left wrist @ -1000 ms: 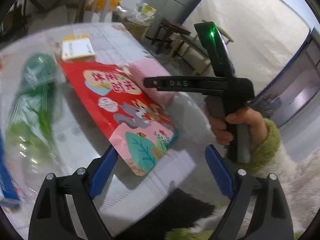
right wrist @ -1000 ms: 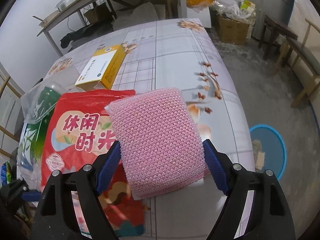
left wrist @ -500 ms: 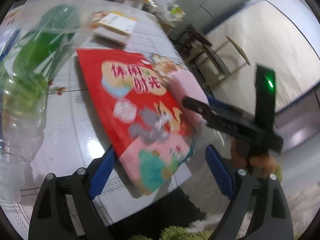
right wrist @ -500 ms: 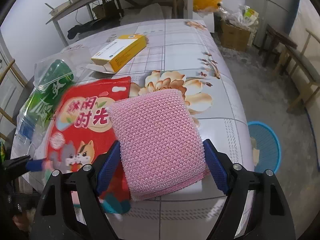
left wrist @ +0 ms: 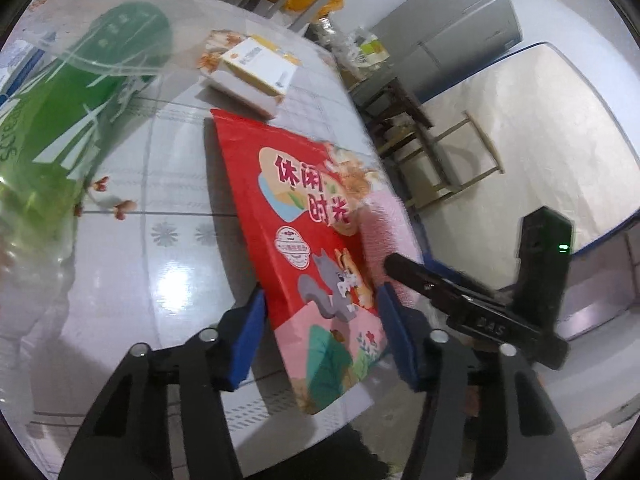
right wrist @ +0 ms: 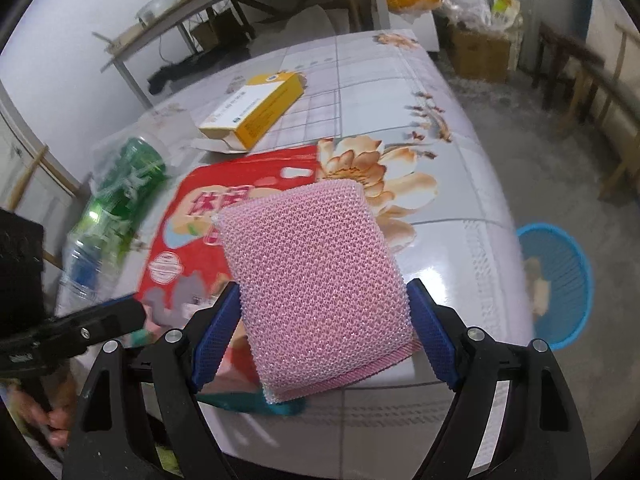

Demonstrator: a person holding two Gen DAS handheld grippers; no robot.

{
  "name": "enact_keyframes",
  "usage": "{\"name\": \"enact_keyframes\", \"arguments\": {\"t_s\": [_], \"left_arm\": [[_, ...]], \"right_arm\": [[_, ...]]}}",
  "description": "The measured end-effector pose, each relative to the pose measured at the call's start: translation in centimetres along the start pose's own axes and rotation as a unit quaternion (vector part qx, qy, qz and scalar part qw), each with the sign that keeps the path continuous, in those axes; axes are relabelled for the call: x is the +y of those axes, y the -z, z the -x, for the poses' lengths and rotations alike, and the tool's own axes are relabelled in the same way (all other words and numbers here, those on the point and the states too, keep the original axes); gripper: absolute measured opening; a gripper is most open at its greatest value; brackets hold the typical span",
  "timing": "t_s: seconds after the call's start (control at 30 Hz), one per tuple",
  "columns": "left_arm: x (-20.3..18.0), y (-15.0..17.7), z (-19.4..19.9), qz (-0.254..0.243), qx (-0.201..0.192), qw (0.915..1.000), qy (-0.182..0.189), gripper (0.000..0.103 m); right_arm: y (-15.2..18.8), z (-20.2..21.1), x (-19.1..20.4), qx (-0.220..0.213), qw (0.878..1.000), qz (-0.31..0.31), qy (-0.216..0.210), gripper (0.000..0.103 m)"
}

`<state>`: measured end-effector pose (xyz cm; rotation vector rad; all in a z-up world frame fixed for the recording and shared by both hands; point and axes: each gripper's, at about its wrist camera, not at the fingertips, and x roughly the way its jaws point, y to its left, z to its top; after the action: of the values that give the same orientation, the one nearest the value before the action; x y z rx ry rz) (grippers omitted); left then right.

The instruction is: Collect trash

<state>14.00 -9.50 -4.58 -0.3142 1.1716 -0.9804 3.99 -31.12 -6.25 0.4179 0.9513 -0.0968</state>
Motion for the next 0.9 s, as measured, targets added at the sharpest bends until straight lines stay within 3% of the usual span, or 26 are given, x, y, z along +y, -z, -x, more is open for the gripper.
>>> {"name": "enact_keyframes", "arguments": {"t_s": [0.1,0.27,0.4,0.53,0.63,0.9], "left_arm": [[-0.5,0.2,0.6,0.005,-0.007,0.9988,0.048,0.050],[-1.3,-0.4,-0.7,0.005,0.006,0.9962,0.087,0.050],[-1.7,-0.5,-1.8,-0.011,0.014,0.9980,0.060,0.044],[-2.2,-0.5,-3.2,-0.040,0.036,0.9985,0.008,0.021],[-2.6,-0.2,-3.2,-0.050,0.035,0.9981,0.006,0.018],[-3.2,0.0,-2.4,-0.075,0.030,0.9962,-0.031,0.016]], "right_arm": [[0.0,0.0,-0.2,0.002,0.999,-0.019,-0.038,0.078],[0.2,0.0,-0.4,-0.001,0.996,-0.040,-0.081,0.077],[0.4,0.1,-0.9,-0.006,0.994,-0.053,-0.100,0.077],[0.2,0.1,-1.4,-0.006,0.991,-0.064,-0.113,0.077],[0.2,0.4,-1.9,-0.005,0.989,-0.077,-0.123,0.077],[-0.2,1.4,-1.4,-0.009,1.000,-0.026,0.000,0.079]]}}
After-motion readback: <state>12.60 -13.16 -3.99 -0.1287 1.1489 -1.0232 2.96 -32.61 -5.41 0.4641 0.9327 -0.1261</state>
